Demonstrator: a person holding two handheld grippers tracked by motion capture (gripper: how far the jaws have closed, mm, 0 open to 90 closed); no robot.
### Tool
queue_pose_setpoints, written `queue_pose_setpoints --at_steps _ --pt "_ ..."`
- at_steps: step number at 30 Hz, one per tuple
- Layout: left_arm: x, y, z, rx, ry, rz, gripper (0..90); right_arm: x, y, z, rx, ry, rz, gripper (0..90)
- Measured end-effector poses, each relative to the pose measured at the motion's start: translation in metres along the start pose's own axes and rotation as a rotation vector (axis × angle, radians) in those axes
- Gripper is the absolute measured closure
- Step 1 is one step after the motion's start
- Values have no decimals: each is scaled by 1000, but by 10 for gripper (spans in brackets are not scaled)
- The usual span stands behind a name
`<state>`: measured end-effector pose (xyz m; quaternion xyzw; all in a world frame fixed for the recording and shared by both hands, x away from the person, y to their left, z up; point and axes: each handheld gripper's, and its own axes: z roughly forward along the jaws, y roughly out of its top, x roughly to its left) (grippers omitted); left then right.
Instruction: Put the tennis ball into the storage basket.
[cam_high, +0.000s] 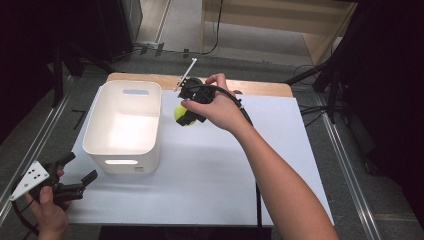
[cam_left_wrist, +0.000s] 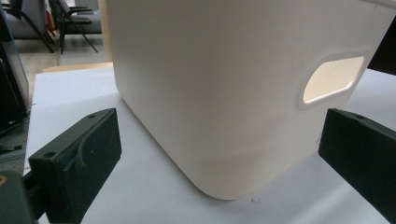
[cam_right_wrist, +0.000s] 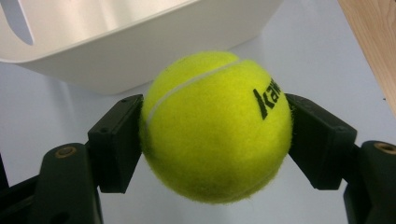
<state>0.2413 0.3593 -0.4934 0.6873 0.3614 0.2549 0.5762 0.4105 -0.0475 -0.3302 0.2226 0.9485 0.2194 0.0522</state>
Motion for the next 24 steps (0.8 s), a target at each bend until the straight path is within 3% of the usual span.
queue_pose_setpoints --at_steps 24 --pt "0 0 0 -2 -2 -2 0 17 34 3 -32 28 -46 241"
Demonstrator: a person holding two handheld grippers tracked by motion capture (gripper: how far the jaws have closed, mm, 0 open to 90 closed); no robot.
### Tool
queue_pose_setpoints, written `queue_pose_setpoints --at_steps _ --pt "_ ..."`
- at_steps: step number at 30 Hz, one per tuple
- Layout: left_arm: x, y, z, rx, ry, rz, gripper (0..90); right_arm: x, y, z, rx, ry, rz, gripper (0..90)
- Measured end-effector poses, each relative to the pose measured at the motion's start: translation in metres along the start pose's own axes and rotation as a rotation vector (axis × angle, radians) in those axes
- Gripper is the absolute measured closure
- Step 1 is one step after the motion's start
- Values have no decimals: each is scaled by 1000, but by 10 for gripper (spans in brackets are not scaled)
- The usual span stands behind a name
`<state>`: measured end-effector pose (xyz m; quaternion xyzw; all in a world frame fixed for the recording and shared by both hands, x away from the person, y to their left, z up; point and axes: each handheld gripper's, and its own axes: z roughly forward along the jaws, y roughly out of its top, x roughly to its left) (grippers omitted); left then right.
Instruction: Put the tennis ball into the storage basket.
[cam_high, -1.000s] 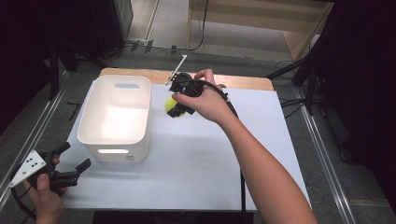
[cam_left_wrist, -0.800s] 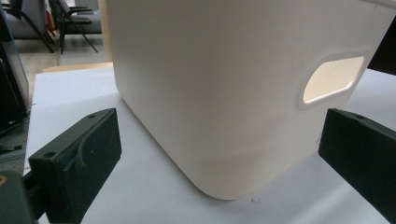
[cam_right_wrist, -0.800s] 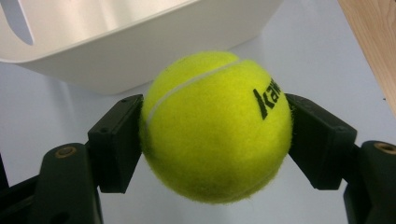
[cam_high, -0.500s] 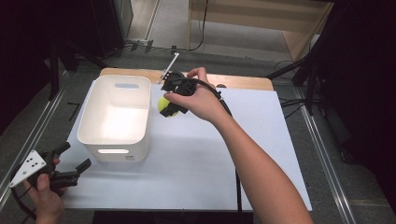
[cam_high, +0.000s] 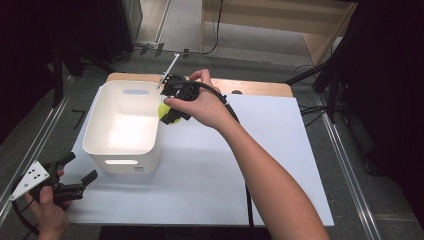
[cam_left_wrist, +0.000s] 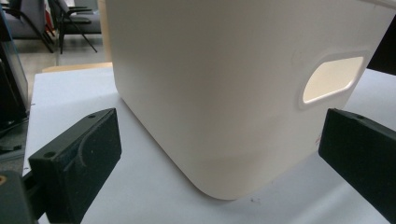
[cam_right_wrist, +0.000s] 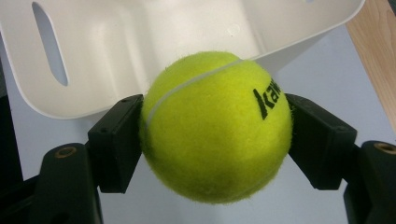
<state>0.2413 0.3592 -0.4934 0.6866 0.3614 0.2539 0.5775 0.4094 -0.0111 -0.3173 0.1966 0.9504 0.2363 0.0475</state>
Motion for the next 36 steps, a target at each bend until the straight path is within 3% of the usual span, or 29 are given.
queue_pose_setpoints --at_steps 36 --pt "0 0 0 4 -2 0 0 22 39 12 -14 32 -61 241"
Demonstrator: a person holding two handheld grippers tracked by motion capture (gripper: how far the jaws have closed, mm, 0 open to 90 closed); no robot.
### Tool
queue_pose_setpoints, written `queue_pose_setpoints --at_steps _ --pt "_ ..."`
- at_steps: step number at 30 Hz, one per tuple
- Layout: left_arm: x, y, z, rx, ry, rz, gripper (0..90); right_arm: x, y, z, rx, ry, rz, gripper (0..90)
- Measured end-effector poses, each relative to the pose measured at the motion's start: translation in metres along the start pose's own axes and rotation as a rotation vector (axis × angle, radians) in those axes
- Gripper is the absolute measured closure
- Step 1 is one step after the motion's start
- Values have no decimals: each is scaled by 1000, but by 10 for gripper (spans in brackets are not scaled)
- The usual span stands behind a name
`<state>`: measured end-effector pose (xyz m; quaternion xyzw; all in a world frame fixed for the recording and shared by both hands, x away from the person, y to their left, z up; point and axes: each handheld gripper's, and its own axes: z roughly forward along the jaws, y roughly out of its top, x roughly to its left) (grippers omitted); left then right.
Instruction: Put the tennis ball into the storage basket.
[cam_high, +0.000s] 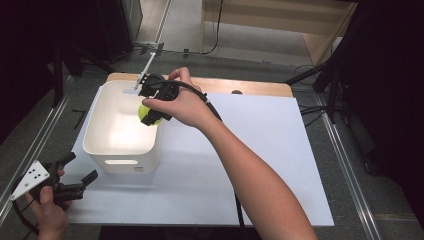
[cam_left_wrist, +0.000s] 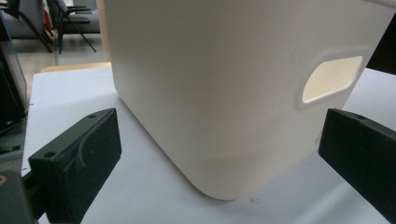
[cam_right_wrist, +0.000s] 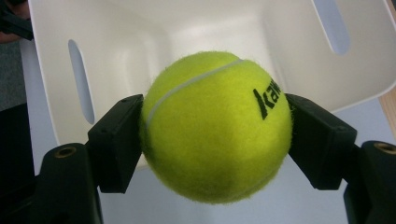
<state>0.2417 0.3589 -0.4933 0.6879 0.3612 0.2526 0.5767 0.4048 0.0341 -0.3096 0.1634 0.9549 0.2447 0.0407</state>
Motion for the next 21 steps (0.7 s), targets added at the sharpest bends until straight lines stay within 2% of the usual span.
queue_pose_setpoints --at_steps 12,21 --pt "0 0 0 -1 -1 -4 0 8 7 16 12 29 -23 241" --pt "0 0 0 -1 -2 -2 0 12 4 33 37 40 -39 240"
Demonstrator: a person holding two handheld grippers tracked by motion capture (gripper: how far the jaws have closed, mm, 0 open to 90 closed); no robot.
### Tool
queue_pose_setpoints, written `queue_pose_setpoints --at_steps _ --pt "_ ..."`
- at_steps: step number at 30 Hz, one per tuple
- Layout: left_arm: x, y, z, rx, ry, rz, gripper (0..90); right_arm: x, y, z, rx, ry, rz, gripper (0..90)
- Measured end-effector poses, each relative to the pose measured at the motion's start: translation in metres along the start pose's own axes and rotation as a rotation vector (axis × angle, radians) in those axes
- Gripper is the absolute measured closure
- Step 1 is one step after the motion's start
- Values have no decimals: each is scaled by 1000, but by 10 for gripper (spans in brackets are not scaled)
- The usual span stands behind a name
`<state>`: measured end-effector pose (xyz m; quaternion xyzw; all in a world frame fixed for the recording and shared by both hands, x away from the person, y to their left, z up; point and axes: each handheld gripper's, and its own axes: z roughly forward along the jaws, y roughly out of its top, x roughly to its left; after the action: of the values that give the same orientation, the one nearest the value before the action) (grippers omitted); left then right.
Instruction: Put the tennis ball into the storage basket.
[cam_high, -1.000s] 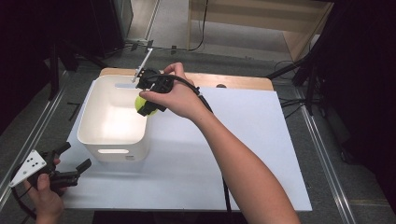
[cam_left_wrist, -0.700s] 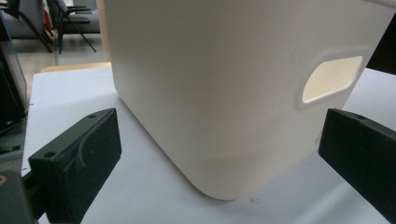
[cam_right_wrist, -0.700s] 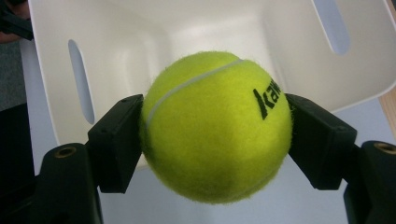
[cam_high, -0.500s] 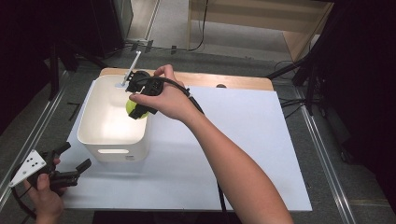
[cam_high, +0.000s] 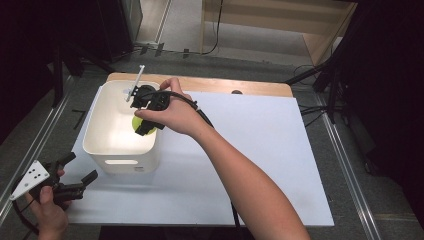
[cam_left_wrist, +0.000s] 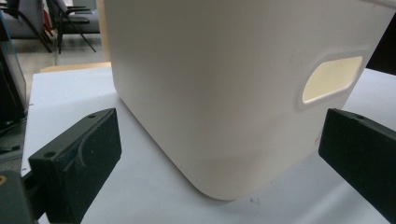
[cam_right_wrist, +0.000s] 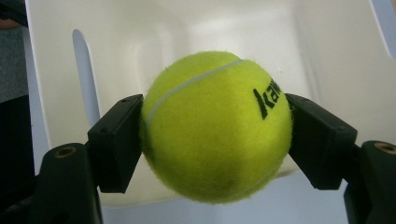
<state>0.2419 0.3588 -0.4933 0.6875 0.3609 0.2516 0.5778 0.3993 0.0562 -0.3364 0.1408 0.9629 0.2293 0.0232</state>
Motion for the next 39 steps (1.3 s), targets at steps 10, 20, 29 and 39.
queue_pose_setpoints --at_steps 10,20,29,39 --pt "0 0 0 1 -1 -1 0 6 0 15 34 -9 -36 231" --pt "0 0 0 0 0 -1 0 8 -9 1 -49 -61 -36 49" --pt "0 0 0 2 1 1 0 1 -40 -15 -146 -111 32 0" --pt "0 0 0 8 1 9 0 -5 -81 -32 -250 -136 63 0"
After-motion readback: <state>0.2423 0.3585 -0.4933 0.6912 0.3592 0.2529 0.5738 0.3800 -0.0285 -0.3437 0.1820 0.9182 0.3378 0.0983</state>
